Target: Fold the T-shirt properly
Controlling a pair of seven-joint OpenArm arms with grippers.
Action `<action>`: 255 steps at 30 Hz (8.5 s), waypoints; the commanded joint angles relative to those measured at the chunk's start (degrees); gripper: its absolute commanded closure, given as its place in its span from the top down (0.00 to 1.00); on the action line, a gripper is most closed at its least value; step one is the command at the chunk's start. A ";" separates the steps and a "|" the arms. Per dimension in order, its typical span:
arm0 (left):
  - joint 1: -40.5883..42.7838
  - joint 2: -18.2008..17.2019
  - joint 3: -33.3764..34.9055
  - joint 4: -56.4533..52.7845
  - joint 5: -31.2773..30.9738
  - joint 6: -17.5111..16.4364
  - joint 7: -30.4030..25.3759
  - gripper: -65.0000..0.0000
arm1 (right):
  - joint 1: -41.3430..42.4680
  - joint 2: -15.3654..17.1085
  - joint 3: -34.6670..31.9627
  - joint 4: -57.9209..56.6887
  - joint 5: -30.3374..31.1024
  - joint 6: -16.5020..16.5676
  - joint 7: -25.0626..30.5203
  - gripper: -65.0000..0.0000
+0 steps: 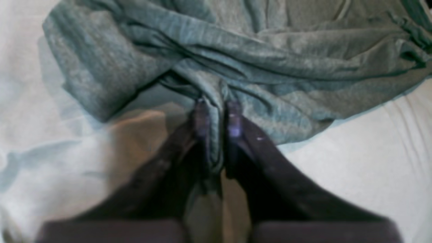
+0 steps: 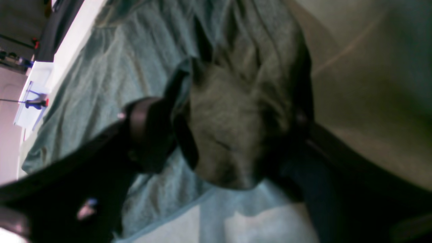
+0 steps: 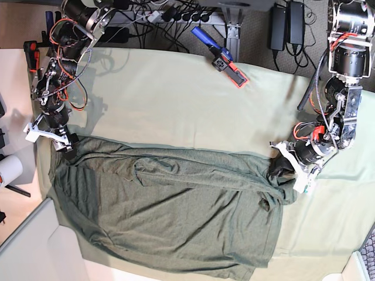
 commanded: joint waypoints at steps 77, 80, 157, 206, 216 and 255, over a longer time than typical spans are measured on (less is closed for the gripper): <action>38.34 -17.16 -15.54 37.94 -13.42 -11.44 8.07 0.43 | -41.90 6.34 8.44 43.21 0.11 2.99 -14.53 0.54; 38.34 -17.18 -15.54 37.97 -13.70 -11.44 8.09 0.43 | -41.42 6.34 8.44 43.23 0.11 2.99 -14.36 0.54; 32.28 -25.59 -22.21 38.60 -18.01 -9.20 8.70 0.64 | -8.13 -2.23 -27.67 23.54 -30.03 -3.26 5.60 0.13; 34.16 -26.21 -22.21 38.29 -17.94 -4.79 7.65 0.64 | 5.49 -13.81 -46.77 15.19 -47.84 -6.60 14.78 0.00; 29.35 -26.21 -22.21 34.84 -17.33 -4.00 6.56 0.64 | -10.60 -8.39 -52.17 36.20 -47.01 -6.62 11.98 0.00; -11.43 -0.04 11.58 1.05 -3.82 -2.23 -1.51 0.64 | -21.68 -11.87 -18.29 40.41 -36.39 -6.82 4.68 0.54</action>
